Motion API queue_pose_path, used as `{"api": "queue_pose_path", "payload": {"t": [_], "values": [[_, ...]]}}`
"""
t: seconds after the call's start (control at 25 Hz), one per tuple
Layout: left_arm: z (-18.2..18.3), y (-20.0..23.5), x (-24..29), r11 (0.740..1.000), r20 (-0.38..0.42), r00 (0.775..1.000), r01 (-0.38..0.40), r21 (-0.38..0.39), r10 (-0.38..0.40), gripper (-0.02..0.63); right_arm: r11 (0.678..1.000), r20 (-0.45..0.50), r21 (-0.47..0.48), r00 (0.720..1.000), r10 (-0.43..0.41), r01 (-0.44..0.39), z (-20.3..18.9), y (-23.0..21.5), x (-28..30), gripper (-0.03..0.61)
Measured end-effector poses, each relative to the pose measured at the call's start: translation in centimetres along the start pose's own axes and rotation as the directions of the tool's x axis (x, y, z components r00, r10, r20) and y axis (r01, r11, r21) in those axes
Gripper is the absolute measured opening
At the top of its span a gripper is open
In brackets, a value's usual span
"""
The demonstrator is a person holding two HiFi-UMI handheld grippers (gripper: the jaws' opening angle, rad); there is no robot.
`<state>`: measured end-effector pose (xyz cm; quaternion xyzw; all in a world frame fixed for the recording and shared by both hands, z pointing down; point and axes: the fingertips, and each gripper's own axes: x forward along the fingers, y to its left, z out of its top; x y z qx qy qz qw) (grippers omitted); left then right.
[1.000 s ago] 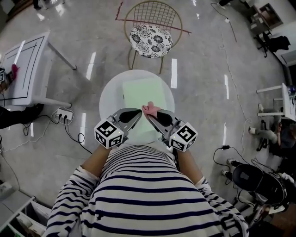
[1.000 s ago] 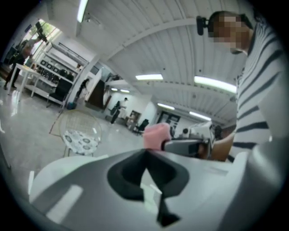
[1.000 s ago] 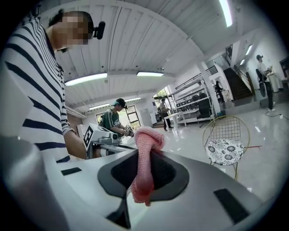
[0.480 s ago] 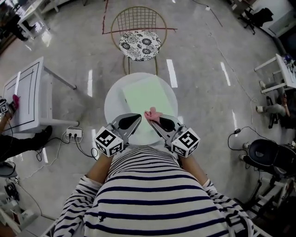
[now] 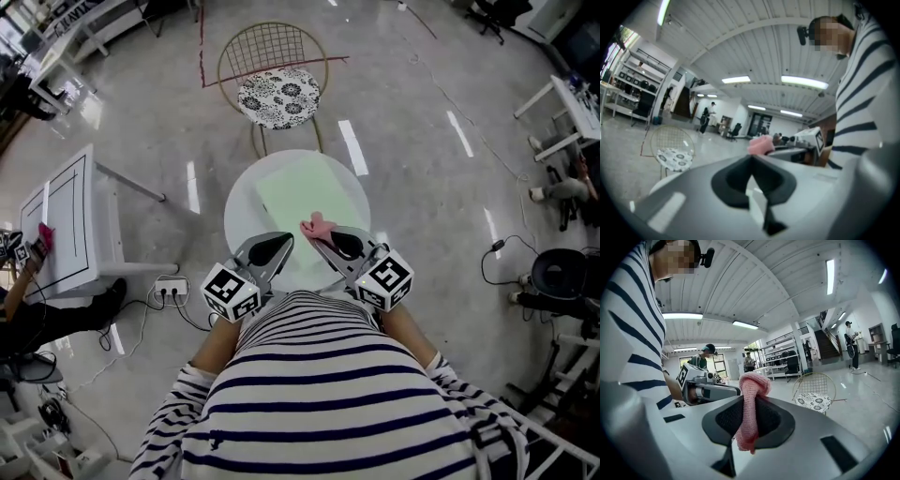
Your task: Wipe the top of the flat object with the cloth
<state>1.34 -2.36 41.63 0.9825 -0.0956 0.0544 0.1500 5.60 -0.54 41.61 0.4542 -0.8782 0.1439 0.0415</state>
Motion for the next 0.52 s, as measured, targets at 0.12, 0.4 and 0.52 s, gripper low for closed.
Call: {"api": "queue_pose_path", "payload": {"t": [0.12, 0.4, 0.52], "values": [[-0.18, 0.17, -0.71, 1.000, 0.006, 1.000, -0.007, 0.001, 0.007, 0.006, 1.000, -0.001, -0.014, 1.000, 0.006, -0.006, -0.08, 0.62, 0.36, 0.054], [-0.21, -0.01, -0.42, 1.000, 0.005, 1.000, -0.006, -0.024, 0.007, 0.006, 0.999, -0.013, -0.026, 1.000, 0.020, -0.021, 0.19, 0.66, 0.01, 0.053], [-0.46, 0.00, -0.25, 1.000, 0.001, 1.000, 0.004, -0.027, -0.004, 0.006, 0.999, -0.013, -0.031, 1.000, 0.020, -0.021, 0.15, 0.61, 0.18, 0.053]]}}
